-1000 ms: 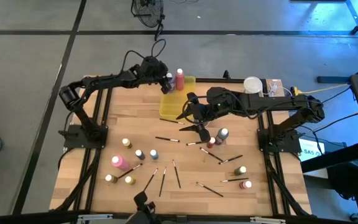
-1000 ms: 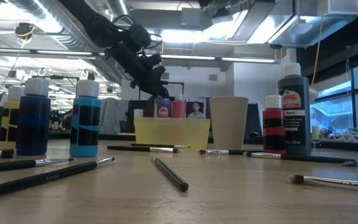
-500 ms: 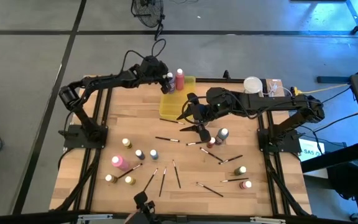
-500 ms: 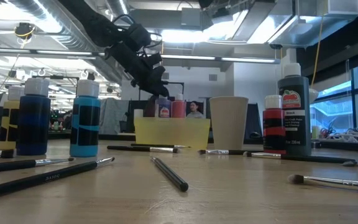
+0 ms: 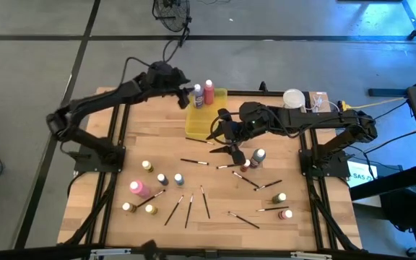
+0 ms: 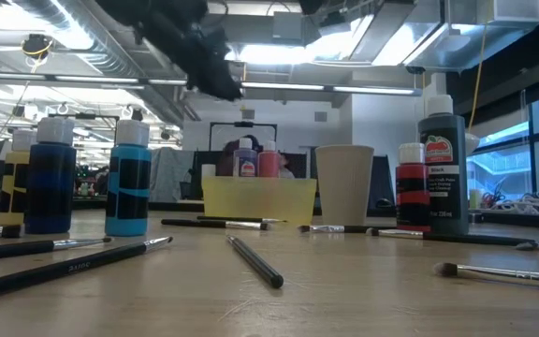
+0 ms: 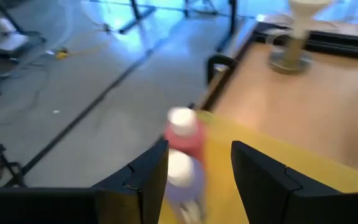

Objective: Pick & Place Paint Supplies
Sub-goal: Put the black paintbrush into the white cup

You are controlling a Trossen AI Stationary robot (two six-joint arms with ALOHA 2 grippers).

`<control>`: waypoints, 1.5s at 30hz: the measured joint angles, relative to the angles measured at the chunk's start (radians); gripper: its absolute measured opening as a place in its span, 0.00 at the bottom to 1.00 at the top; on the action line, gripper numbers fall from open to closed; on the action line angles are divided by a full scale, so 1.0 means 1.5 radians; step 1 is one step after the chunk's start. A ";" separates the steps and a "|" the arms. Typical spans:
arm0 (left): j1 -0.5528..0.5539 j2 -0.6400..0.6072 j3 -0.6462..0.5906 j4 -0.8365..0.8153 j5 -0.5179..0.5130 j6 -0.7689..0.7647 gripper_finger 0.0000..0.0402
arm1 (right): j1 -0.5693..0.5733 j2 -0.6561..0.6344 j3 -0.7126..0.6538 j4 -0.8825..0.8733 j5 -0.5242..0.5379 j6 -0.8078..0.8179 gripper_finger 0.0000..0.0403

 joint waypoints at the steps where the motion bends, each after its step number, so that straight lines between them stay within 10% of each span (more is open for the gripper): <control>1: -0.007 -0.018 0.000 -0.029 0.011 0.004 0.42 | 0.000 0.000 0.000 -0.003 0.000 0.000 0.55; 13: -0.195 -0.082 -0.038 -0.181 0.145 0.005 0.42 | 0.008 0.000 0.000 -0.092 -0.001 0.046 0.55; 25: -0.354 0.070 -0.038 -0.106 -0.038 0.123 0.43 | 0.107 -0.014 0.000 -0.180 0.001 0.159 0.55; 45: -0.405 0.287 -0.038 0.009 -0.014 0.086 0.43 | 0.317 -0.013 0.000 -0.300 0.465 0.479 0.55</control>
